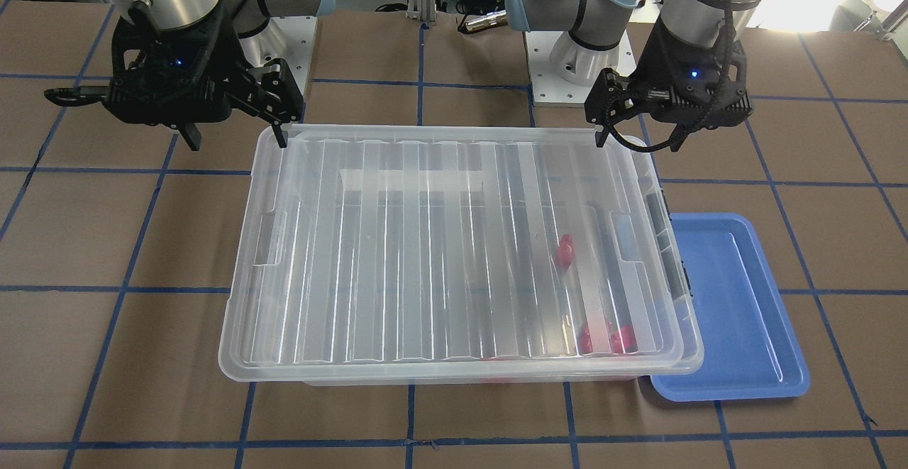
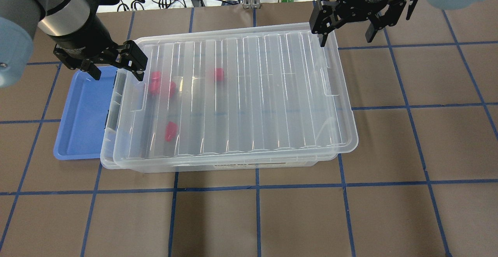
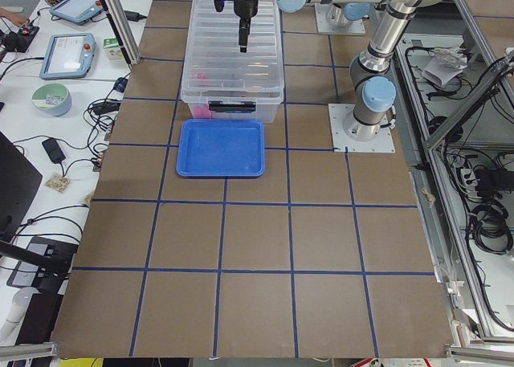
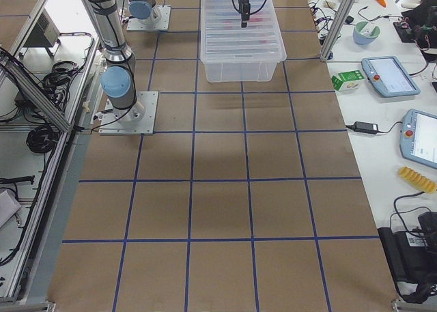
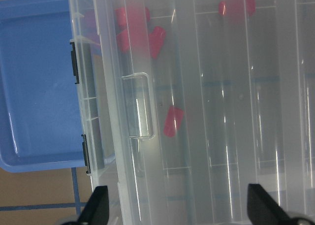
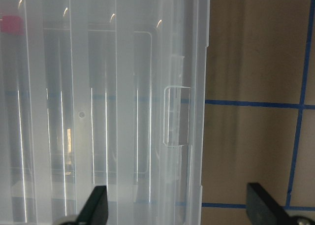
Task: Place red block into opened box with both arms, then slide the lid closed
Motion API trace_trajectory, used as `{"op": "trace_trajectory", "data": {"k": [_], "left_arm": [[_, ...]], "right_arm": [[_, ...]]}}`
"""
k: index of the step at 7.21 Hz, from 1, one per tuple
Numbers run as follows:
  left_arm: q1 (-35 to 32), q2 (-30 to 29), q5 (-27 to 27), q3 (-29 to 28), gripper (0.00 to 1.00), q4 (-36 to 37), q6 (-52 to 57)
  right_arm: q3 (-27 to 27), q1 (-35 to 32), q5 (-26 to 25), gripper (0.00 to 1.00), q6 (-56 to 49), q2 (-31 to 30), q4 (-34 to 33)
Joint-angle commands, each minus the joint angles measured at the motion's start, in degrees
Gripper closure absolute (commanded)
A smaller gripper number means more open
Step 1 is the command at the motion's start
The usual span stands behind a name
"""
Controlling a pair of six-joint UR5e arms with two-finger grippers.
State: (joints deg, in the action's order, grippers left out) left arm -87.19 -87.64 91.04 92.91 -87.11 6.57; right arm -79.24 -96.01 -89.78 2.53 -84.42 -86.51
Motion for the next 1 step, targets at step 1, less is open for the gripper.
{"op": "trace_trajectory", "data": {"k": [1], "left_arm": [[0.0,-0.9,0.0,-1.5,0.0,-1.0,-0.1]], "right_arm": [[-0.8,-0.3,0.1,0.0,0.2,-0.3,-0.2]]}}
